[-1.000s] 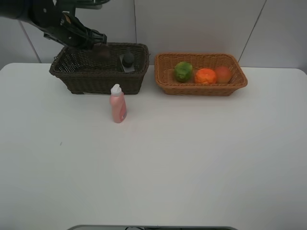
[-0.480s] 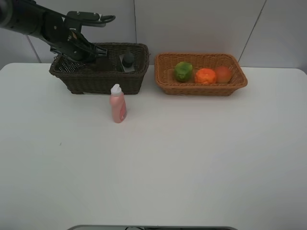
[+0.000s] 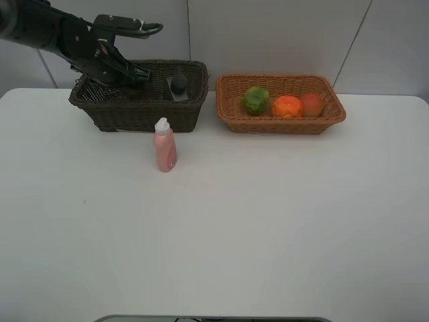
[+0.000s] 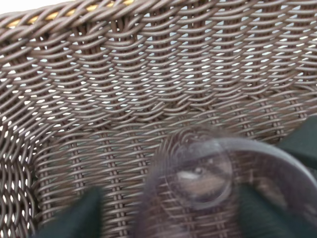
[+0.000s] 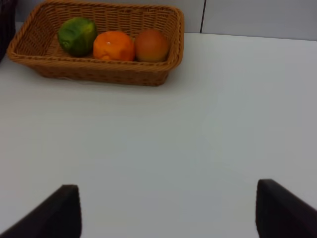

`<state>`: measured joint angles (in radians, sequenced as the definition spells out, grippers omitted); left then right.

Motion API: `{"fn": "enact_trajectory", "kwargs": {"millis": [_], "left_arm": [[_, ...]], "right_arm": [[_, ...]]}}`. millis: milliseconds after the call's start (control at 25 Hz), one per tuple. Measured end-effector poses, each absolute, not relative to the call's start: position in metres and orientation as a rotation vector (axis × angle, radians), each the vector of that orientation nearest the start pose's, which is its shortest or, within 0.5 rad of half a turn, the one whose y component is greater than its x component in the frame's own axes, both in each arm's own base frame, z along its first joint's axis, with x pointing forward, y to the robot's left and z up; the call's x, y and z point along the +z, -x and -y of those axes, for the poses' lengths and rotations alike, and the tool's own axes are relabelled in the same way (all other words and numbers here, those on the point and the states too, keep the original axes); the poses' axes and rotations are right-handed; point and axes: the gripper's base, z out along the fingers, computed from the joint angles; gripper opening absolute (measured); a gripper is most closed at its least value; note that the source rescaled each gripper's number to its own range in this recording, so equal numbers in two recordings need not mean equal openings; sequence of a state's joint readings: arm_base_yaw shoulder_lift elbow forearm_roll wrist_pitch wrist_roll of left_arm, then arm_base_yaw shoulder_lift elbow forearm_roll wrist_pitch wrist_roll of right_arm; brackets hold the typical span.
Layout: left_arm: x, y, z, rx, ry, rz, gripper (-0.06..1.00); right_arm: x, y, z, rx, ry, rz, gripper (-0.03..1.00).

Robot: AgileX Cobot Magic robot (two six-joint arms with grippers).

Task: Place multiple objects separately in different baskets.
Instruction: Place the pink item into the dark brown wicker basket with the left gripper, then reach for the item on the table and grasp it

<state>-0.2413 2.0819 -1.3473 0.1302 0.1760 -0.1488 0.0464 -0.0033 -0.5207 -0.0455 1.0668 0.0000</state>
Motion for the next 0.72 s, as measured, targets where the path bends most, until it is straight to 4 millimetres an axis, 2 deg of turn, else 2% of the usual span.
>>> {"fn": "enact_trajectory", "kwargs": {"millis": [120, 320, 520, 720], "left_arm": [[0.15, -0.434, 0.105, -0.093, -0.258, -2.383, 0.98], [0.163, -0.432, 0.104, -0.093, -0.255, -2.368, 1.0], [0.202, -0.423, 0.101, -0.088, -0.245, -2.337, 1.0], [0.246, -0.404, 0.095, -0.077, -0.231, -2.324, 1.0]], "right_arm": [[0.283, 0.008, 0.004, -0.025, 0.044, -2.025, 0.79], [0.283, 0.008, 0.004, -0.025, 0.044, -2.025, 0.79], [0.283, 0.008, 0.004, -0.025, 0.044, -2.025, 0.79], [0.283, 0.008, 0.004, -0.025, 0.044, -2.025, 0.79]]}}
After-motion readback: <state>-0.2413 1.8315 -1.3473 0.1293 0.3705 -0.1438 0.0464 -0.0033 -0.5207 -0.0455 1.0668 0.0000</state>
